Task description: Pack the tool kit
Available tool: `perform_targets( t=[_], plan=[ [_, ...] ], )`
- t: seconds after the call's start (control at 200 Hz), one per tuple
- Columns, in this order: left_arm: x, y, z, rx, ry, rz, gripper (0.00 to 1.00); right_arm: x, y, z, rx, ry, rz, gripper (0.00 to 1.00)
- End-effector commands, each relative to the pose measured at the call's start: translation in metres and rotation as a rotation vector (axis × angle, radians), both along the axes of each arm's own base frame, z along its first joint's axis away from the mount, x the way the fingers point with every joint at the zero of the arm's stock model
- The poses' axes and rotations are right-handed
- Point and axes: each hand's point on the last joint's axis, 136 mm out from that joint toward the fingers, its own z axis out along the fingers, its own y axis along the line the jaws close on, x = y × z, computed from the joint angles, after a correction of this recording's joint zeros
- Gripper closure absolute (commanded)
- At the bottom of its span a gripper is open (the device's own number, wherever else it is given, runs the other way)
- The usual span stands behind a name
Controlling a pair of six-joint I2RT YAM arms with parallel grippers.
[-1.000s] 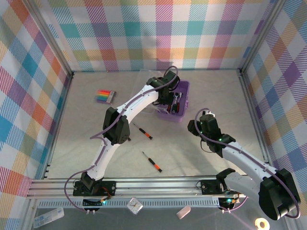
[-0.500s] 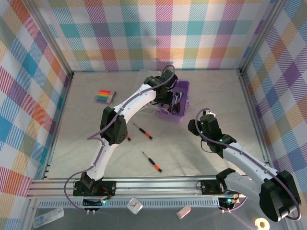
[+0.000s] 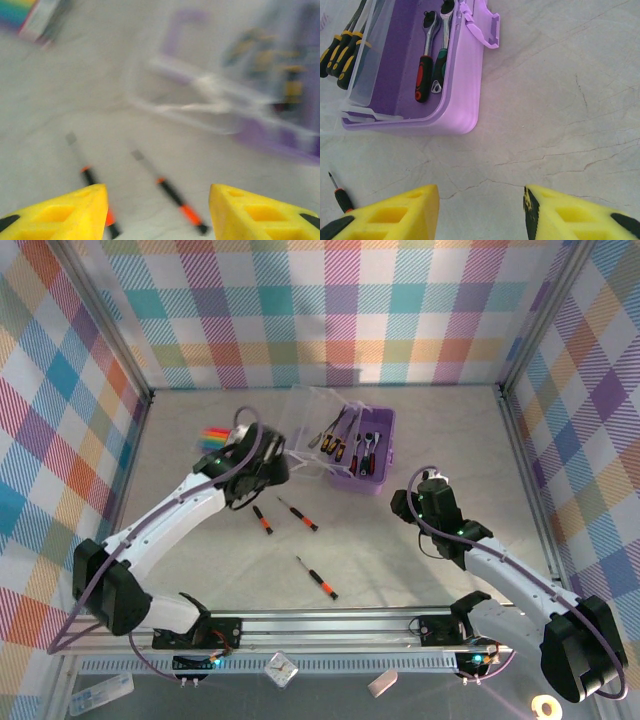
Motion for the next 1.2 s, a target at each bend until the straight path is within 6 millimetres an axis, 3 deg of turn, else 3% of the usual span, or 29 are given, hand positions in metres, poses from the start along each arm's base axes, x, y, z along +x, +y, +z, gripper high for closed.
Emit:
perform_targets(
  t=[0.0, 0.105, 0.2, 0.31, 0.515, 0.705, 0.98, 1.195],
  plan=[
    [-0.026, 0.039, -0.054, 0.007, 0.112, 0.204, 0.46, -0.001, 0.003, -0.003, 0.012, 0.007, 0.011, 0.51],
    [-0.041, 0.047, -0.085, 0.041, 0.200, 0.215, 0.48, -0.001, 0.004, -0.003, 0.016, 0.009, 0.015, 0.51],
    [-0.043, 0.051, -0.108, 0.076, 0.263, 0.227, 0.50, -0.001, 0.005, -0.003, 0.020, 0.011, 0.017, 0.51],
    [-0.033, 0.046, -0.129, 0.056, 0.303, 0.215, 0.53, -0.001, 0.005, -0.005, 0.021, 0.014, 0.019, 0.51],
    [-0.004, 0.038, -0.148, 0.039, 0.344, 0.202, 0.56, 0.000, 0.006, -0.007, 0.013, 0.020, 0.022, 0.51],
    [0.002, 0.031, -0.173, -0.012, 0.370, 0.195, 0.62, 0.000, 0.006, -0.008, 0.011, 0.022, 0.022, 0.51],
    [-0.003, 0.036, -0.181, 0.008, 0.384, 0.185, 0.63, 0.001, 0.006, -0.009, 0.009, 0.026, 0.022, 0.51],
    [-0.013, 0.047, -0.188, 0.011, 0.394, 0.197, 0.78, 0.001, 0.006, -0.008, 0.007, 0.026, 0.022, 0.51]
  ],
)
